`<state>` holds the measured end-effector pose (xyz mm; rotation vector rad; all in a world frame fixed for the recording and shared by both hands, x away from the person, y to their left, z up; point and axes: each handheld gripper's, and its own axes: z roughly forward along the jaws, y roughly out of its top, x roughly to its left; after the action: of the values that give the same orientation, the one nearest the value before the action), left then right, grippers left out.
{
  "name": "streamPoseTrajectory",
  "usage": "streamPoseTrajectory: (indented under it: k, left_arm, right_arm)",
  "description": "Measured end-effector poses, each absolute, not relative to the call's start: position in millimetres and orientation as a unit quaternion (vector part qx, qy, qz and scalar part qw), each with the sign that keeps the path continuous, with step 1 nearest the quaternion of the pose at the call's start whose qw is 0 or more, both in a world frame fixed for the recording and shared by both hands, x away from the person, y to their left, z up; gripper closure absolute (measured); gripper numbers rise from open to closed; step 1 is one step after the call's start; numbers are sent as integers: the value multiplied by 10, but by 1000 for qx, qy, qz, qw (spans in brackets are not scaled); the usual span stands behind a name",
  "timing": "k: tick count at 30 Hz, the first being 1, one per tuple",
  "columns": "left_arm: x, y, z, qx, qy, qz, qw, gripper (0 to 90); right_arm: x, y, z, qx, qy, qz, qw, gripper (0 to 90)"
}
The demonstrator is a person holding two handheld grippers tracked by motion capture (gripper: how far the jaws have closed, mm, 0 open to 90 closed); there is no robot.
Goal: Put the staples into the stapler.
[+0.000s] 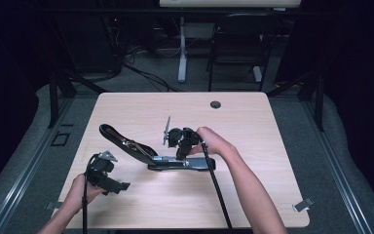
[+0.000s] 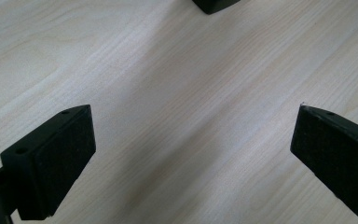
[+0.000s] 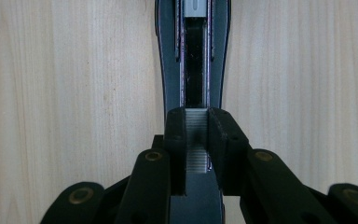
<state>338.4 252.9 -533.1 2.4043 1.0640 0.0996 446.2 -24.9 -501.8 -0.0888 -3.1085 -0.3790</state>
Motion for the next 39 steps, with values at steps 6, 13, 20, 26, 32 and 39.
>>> streamPoseTrajectory:
  k: [6, 13, 20, 26, 32, 39]
  left_arm:
    - [3384, 2527, -5330, 885, 390, 36, 251, 1]
    - [3384, 2526, -5330, 885, 390, 36, 251, 1]
    - [3385, 2528, -5329, 886, 390, 37, 250, 1]
    - [3384, 2529, -5328, 884, 392, 37, 251, 1]
    - [3381, 2533, -5321, 883, 393, 40, 253, 1]
    - [3382, 2535, -5313, 881, 396, 42, 255, 1]
  right_arm:
    - [4470, -254, -5025, -33, -992, -125, 6, 762]
    - [4478, -271, -5023, -41, -990, -134, 6, 742]
    - [4487, -324, -4983, -50, -989, -141, -2, 734]
    - [4495, -396, -4949, -68, -986, -152, -5, 716]
    - [4482, -489, -4897, -99, -980, -171, -12, 640]
    - [4388, -668, -4868, -143, -970, -192, -45, 526]
